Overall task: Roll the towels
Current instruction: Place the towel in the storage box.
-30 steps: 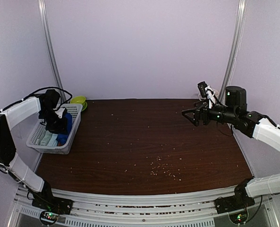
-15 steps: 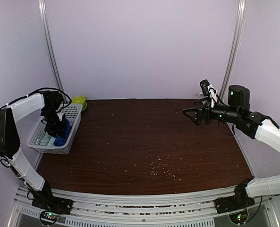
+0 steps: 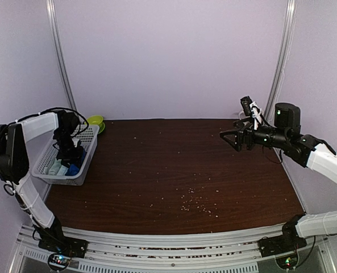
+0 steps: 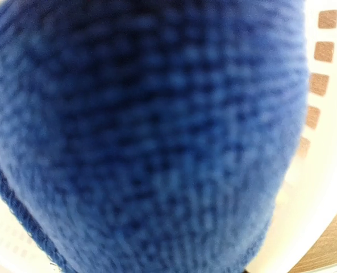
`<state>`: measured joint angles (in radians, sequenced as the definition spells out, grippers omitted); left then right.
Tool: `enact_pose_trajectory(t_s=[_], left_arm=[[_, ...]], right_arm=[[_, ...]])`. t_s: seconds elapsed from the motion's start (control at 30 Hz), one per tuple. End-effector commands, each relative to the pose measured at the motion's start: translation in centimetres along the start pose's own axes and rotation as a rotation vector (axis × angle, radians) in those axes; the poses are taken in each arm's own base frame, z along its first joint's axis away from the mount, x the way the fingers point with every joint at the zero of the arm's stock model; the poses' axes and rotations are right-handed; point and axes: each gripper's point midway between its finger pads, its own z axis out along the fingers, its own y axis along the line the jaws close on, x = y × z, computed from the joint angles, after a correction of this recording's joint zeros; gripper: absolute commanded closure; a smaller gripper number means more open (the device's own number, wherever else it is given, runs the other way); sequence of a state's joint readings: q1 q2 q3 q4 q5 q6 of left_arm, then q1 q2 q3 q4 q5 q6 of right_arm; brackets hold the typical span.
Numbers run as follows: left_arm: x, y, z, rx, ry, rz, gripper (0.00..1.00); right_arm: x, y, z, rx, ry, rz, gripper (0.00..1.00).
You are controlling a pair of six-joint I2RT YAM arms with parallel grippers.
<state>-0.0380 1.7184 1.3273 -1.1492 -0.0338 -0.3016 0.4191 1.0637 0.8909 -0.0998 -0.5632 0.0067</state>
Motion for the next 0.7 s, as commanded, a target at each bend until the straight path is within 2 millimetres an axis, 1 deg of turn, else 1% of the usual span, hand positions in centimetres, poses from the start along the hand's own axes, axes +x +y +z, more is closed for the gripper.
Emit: enact_pose_trajectory(t_s=[0.0,0.03,0.27,0.33,0.37,0.43,0.5,0.57,0.67], left_arm=[[-0.2,-0.1,-1.0,0.009,-0.015,0.000,0.56],[-0.2,0.0,-1.1,0.007,-0.018,-0.002,0.54],[-0.6,0.8,-2.5,-0.034,-0.057,-0.024,0.47],[-0.6,1.3,-2.9,-0.066,-0.061,-0.039,0.38],[-0.5,1.6,-3.1,-0.079,-0.063,-0.046,0.32],[-0.6,1.8,-3.3,-0.090,-0.071,-0.052,0.29],[-0.7,2.0,-3.7,-0.101,-0.082,-0.056,0.23],[-0.7,2.3,-4.0,-0.116,-0.090,-0.061,0.21],[-0.9,2.9,-4.9,-0.148,-0.114,-0.079,0.14]], right_arm=[[-0.5,0.2,-0.4,-0.005,-0.023,-0.007,0.00],[-0.5,0.2,-0.4,-0.006,-0.022,-0.007,0.00],[-0.6,0.3,-0.5,-0.009,-0.027,-0.008,0.00],[-0.6,0.3,-0.5,-0.010,-0.027,-0.008,0.00],[-0.6,0.3,-0.5,-0.010,-0.026,-0.007,0.00],[-0.6,0.3,-0.5,-0.011,-0.027,-0.008,0.00],[-0.7,0.4,-0.6,-0.012,-0.030,-0.009,0.00],[-0.8,0.4,-0.7,-0.011,-0.032,-0.010,0.00],[-0.7,0.4,-0.6,-0.012,-0.029,-0.009,0.00]])
